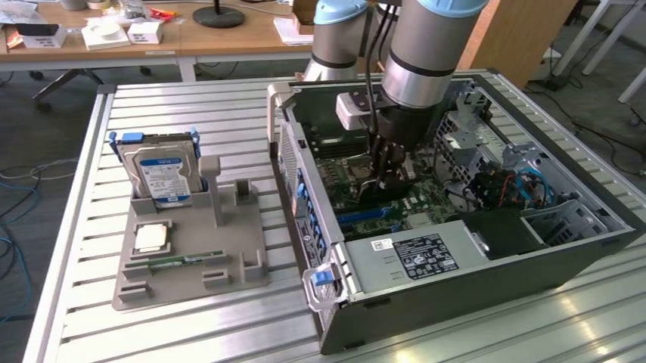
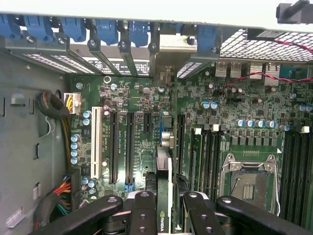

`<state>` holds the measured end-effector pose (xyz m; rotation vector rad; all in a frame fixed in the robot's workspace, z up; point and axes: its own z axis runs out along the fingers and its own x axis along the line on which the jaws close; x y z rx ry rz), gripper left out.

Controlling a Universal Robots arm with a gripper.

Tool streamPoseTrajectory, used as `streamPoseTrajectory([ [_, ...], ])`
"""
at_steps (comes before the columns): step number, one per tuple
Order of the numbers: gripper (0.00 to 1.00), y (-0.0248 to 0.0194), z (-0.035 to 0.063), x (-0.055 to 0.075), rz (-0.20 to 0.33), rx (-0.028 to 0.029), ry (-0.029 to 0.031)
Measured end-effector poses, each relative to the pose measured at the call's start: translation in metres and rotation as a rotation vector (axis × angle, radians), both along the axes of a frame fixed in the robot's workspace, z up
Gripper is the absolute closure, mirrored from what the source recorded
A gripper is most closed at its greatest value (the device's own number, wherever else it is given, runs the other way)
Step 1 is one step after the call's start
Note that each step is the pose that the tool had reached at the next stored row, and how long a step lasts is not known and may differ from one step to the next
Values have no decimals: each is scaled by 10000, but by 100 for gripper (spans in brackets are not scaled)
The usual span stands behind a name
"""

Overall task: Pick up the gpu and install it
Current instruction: 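Insert the gpu into the slot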

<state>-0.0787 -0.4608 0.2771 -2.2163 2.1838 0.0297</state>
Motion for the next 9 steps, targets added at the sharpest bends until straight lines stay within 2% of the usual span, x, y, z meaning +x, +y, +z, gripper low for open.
streamPoseTrajectory([
  [9, 74, 0, 0, -27, -1, 0, 0],
])
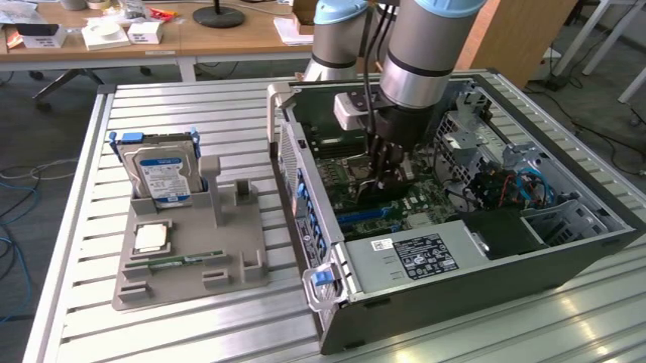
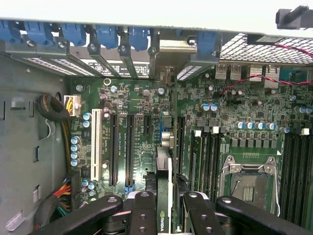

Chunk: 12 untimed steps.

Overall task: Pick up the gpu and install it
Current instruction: 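Insert the gpu into the slot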

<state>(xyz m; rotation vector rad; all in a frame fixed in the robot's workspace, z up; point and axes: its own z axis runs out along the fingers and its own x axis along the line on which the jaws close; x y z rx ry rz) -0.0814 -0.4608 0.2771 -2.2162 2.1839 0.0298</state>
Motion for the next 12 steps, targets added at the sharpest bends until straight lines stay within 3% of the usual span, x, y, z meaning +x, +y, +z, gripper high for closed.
streamPoseTrajectory([
  [12, 74, 0, -15, -23, 0, 0, 0],
])
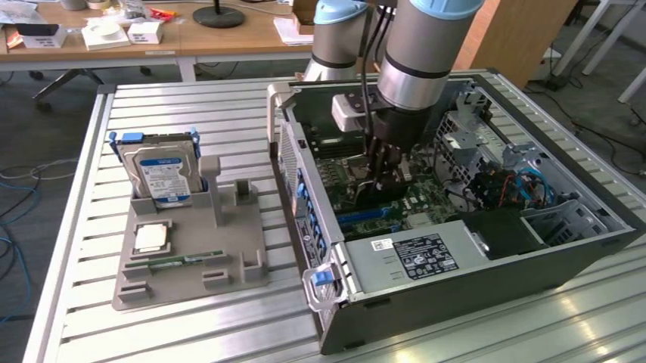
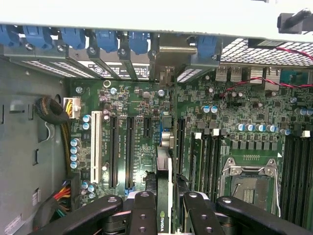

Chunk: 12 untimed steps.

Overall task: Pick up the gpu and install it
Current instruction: 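Insert the gpu into the slot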

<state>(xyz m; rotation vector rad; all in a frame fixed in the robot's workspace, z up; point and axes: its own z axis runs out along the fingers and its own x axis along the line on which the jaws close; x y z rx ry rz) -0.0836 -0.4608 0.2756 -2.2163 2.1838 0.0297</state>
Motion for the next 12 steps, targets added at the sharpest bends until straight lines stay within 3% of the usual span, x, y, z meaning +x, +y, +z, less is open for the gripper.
streamPoseTrajectory([
  [12, 74, 0, -15, -1, 0, 0, 1],
])
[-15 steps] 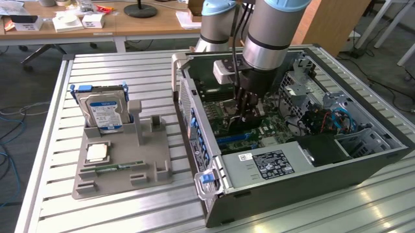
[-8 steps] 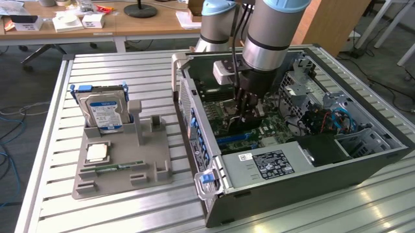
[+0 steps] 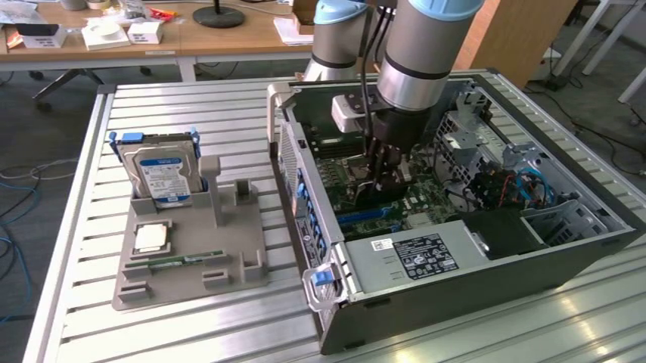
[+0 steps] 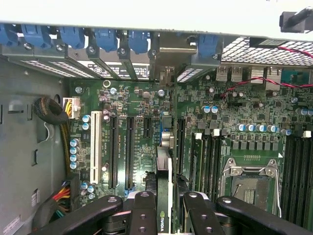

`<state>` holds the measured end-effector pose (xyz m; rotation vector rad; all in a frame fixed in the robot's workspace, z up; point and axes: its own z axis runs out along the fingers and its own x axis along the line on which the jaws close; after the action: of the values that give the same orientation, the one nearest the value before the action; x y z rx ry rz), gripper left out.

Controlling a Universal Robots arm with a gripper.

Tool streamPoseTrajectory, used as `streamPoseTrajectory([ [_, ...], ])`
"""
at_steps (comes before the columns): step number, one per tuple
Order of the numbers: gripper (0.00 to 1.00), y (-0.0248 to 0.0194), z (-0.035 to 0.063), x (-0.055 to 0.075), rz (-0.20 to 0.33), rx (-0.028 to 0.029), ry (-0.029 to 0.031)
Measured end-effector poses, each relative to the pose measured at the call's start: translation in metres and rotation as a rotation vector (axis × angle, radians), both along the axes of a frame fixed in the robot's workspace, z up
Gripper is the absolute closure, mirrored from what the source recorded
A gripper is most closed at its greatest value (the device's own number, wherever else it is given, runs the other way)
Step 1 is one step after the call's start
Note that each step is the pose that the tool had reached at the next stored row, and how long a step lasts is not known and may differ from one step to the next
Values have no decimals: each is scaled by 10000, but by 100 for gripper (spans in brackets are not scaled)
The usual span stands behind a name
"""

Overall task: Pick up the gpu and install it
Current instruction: 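Insert the gpu into the slot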

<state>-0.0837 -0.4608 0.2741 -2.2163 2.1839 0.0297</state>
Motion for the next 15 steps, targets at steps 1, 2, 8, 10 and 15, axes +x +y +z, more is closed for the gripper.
streamPoseTrajectory([
  [1, 74, 1, -5, 0, 0, 4, -2],
  [2, 74, 0, -9, 0, 0, 4, -2],
  [8, 74, 0, -27, -1, -1, 0, -1],
  [10, 74, 0, -29, -1, 0, -1, 0],
  [15, 74, 0, -47, -1, 0, 0, 0],
])
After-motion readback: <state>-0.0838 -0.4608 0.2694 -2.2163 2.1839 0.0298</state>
